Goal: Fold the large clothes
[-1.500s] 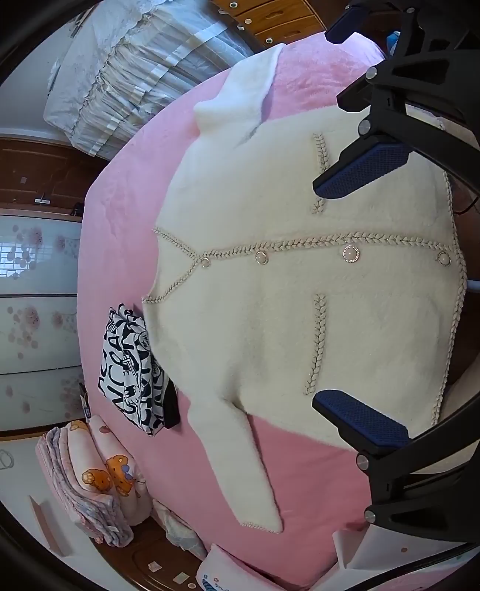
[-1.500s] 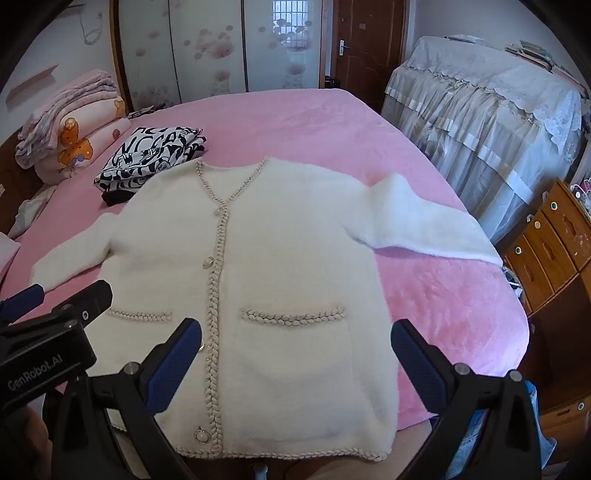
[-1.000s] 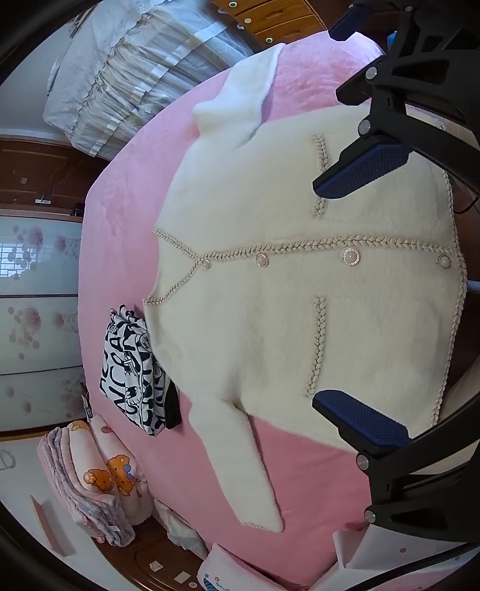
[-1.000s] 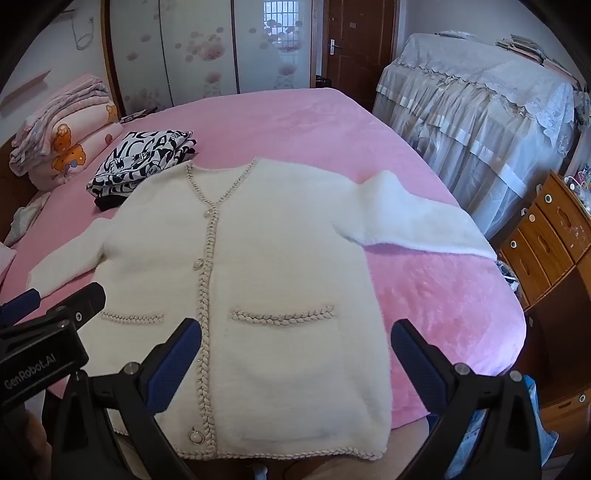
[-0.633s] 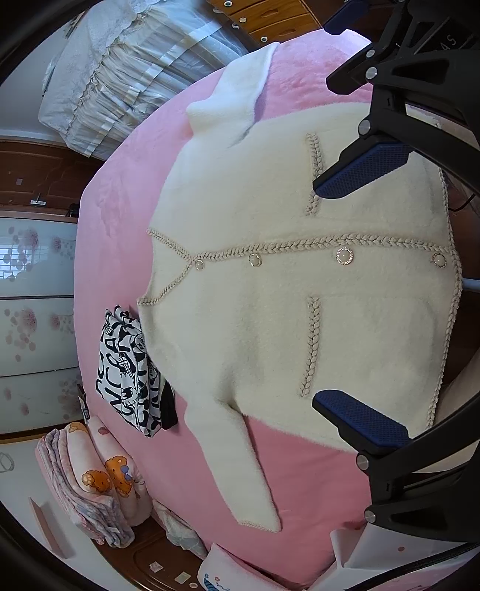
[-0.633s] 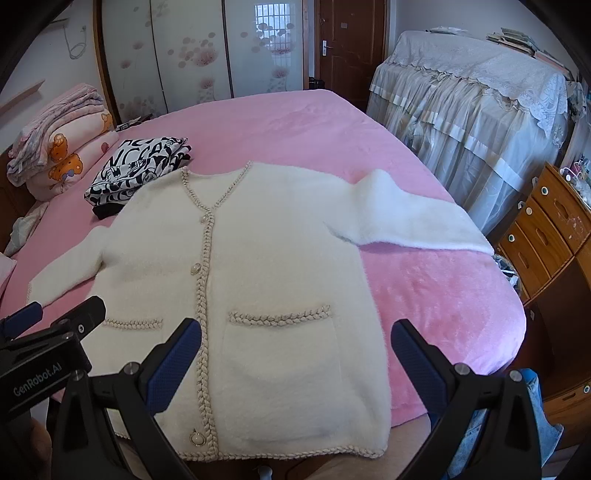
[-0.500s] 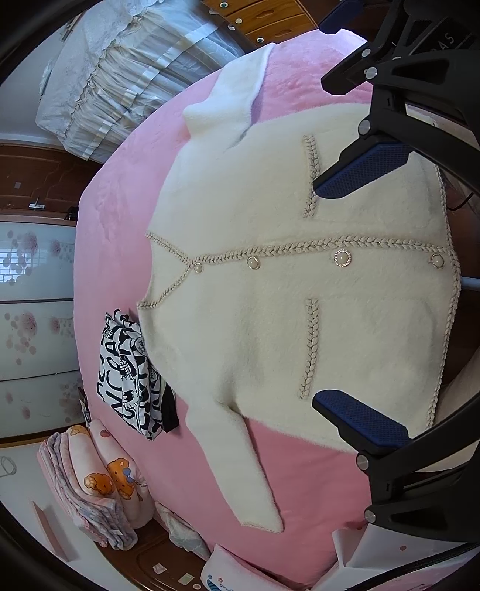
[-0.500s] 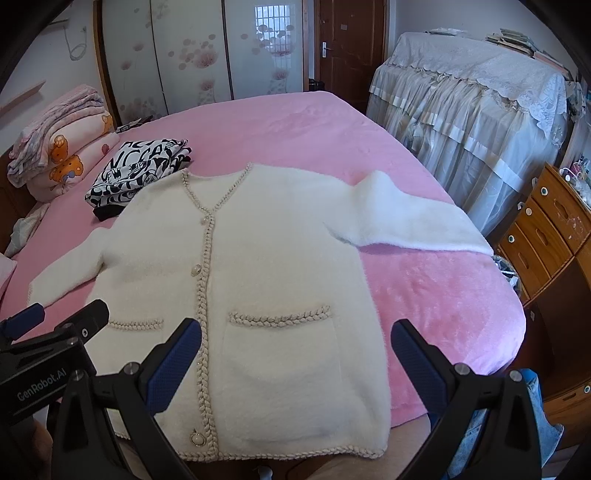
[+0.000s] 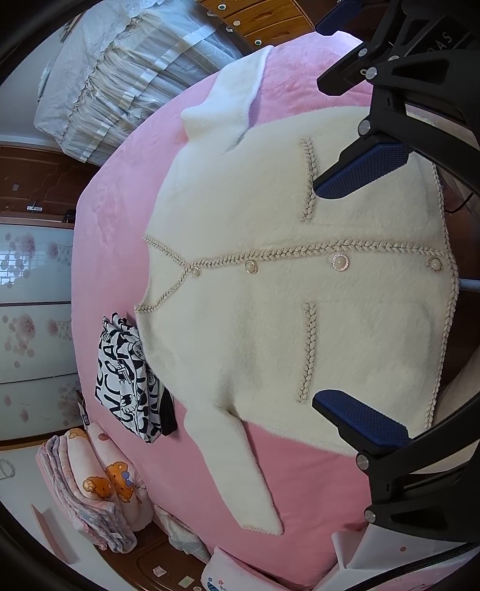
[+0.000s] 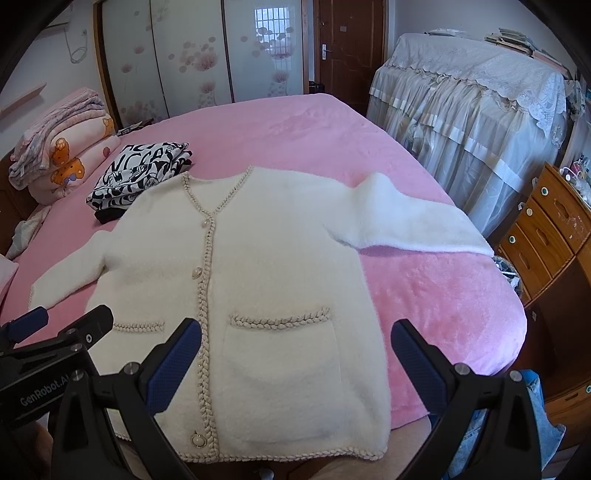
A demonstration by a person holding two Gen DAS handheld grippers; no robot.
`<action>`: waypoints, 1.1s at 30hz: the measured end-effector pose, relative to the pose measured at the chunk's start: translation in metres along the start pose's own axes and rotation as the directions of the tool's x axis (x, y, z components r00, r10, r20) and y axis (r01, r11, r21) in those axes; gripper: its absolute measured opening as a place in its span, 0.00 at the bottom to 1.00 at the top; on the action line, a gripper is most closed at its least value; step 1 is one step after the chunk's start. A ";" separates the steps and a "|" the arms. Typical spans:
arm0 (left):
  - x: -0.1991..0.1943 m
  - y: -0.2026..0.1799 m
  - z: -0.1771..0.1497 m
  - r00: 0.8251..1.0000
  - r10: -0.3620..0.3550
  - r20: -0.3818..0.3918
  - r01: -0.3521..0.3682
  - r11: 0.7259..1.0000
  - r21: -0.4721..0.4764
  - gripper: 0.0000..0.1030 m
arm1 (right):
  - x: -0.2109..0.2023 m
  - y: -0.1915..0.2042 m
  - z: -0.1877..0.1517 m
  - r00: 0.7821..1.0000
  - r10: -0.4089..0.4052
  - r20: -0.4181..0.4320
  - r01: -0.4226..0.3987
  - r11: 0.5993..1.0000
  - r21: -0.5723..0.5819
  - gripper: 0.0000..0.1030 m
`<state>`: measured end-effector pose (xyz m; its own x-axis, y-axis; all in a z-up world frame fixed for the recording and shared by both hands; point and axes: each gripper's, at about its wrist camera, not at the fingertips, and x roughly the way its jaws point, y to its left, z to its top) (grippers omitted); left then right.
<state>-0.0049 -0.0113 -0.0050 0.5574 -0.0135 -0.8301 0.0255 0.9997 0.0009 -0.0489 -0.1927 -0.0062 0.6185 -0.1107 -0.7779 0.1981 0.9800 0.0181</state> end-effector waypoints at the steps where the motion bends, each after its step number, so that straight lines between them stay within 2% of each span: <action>1: 0.000 0.000 0.000 1.000 -0.003 -0.002 0.003 1.000 0.001 0.99 | 0.000 0.000 0.000 1.000 0.000 0.000 0.000 1.000 0.001 1.00; 33: -0.001 -0.004 0.001 1.000 -0.005 -0.009 0.005 1.000 0.002 0.99 | 0.001 -0.003 0.005 1.000 0.025 0.010 -0.025 1.000 0.010 1.00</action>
<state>-0.0043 -0.0157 -0.0037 0.5499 -0.0185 -0.8350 0.0298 0.9996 -0.0025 -0.0451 -0.1970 -0.0035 0.6308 -0.0881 -0.7710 0.1903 0.9807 0.0437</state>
